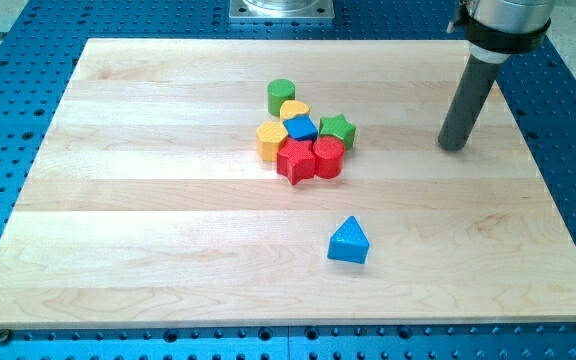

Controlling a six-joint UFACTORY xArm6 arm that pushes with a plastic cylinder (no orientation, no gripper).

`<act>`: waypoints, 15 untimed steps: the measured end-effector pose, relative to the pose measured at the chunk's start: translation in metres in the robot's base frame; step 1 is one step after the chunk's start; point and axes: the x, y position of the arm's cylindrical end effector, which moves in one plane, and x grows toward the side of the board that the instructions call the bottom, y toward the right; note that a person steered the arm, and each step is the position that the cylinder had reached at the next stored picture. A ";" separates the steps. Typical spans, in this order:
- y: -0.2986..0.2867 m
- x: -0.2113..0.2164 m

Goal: Move the triangle into the green circle

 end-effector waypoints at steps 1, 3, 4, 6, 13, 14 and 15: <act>-0.003 0.070; -0.116 0.142; -0.157 0.165; -0.230 0.141; -0.212 0.135; -0.232 0.102; -0.244 0.069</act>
